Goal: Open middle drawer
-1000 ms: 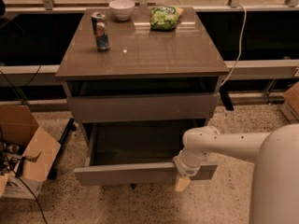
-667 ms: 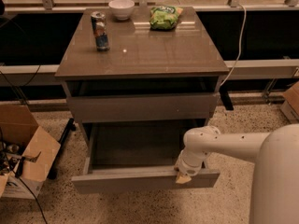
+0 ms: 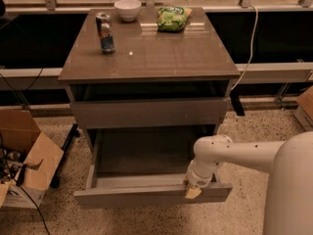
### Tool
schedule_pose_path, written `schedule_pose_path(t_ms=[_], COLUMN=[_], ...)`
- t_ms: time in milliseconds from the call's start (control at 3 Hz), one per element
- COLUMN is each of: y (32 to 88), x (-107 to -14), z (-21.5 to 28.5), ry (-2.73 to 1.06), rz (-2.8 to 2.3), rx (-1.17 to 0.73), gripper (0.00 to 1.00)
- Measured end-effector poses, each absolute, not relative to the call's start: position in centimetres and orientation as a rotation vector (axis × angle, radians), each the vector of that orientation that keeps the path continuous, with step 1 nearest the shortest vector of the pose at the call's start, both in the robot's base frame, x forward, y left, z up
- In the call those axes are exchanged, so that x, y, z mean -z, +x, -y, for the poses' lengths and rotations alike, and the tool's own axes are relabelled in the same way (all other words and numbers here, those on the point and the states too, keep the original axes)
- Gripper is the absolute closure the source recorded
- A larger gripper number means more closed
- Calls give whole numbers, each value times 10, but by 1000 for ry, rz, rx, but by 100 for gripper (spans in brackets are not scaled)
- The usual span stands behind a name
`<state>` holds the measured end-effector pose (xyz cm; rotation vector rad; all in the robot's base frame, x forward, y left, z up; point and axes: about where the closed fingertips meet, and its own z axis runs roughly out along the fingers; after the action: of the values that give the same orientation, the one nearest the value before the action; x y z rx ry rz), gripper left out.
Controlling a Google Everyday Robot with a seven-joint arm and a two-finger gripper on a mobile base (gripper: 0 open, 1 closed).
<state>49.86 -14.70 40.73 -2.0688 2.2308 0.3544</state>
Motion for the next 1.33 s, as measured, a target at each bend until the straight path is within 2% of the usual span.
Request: schedule_pose_path(t_ms=[333,667,1000,1333], y=[498,472,473,472], x=[-407,-398,-398,-398], z=[147,165,163,163], ry=[-2068,-1998,-1998,-1999], rz=[-2231,-2294,-2294,-2294], rx=[-355,-382,-382,-384], gripper=[52,28,5,0])
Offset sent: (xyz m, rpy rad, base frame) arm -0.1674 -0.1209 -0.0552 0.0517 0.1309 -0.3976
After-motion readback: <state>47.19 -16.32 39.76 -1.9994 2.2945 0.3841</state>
